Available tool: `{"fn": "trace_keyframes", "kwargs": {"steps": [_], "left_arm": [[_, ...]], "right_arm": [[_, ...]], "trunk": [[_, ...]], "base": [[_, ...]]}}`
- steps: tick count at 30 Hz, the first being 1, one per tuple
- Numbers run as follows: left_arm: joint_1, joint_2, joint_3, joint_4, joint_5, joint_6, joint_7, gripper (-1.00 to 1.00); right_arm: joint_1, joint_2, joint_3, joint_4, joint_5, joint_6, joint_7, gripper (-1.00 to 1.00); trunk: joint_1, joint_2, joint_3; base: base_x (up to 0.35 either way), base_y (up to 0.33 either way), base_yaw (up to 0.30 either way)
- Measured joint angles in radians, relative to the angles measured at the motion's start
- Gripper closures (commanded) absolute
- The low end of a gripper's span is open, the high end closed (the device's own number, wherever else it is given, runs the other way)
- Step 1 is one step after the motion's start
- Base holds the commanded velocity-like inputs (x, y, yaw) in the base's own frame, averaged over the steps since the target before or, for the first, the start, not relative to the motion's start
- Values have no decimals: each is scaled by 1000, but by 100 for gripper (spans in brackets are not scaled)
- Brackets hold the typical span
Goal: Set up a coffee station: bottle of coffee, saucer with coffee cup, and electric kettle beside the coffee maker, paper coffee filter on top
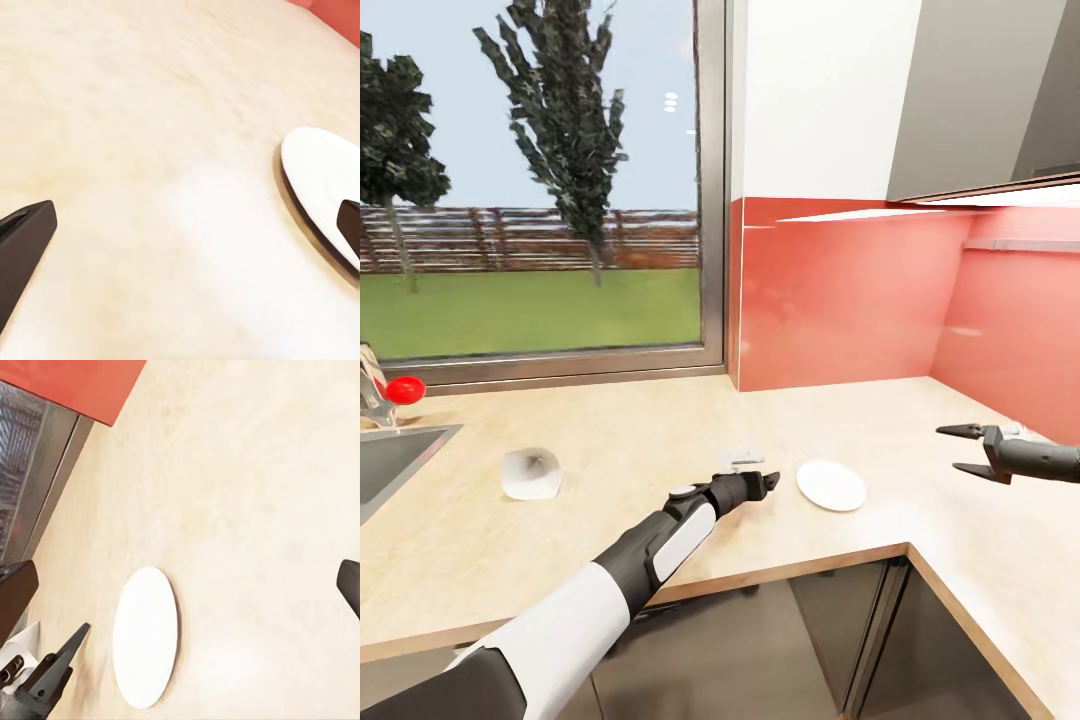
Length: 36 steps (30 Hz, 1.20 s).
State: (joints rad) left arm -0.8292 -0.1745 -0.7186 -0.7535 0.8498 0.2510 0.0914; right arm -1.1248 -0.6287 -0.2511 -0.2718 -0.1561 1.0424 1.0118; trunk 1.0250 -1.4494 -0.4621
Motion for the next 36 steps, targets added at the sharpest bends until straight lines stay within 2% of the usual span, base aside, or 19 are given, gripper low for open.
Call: {"fn": "trace_keyframes", "kwargs": {"steps": [5, 8, 13, 22, 27, 28, 36], "left_arm": [[0, 0, -2, 3, -4, -3, 1, -100], [0, 0, -4, 6, 8, -19, 2, -100], [-1, 0, -43, 3, 5, -41, 3, -100], [0, 0, -51, 7, 26, -37, 2, -100], [0, 0, -51, 8, 27, -38, 2, -100], [0, 0, -51, 8, 27, -38, 2, -100], [0, 0, -51, 8, 25, -39, 1, -100]], "right_arm": [[6, 10, 0, 21, 2, 0, 2, -100], [10, 17, -1, 47, 5, -1, 4, -100], [25, 36, -2, 65, 7, -1, 5, -100], [44, 66, 1, 65, 9, -1, 4, -100], [48, 100, 1, 61, 7, 0, 4, -100], [48, 113, -1, 62, 5, 0, 4, -100], [67, 162, -10, 60, -7, 0, -1, -100]], "trunk": [[0, 0, 0], [0, 0, 0], [0, 0, 0], [0, 0, 0], [0, 0, 0], [0, 0, 0], [0, 0, 0]], "base": [[0, 0, 0], [0, 0, 0], [0, 0, 0], [157, 16, 0], [197, 132, 0], [70, 49, 0], [12, 8, 0]]}}
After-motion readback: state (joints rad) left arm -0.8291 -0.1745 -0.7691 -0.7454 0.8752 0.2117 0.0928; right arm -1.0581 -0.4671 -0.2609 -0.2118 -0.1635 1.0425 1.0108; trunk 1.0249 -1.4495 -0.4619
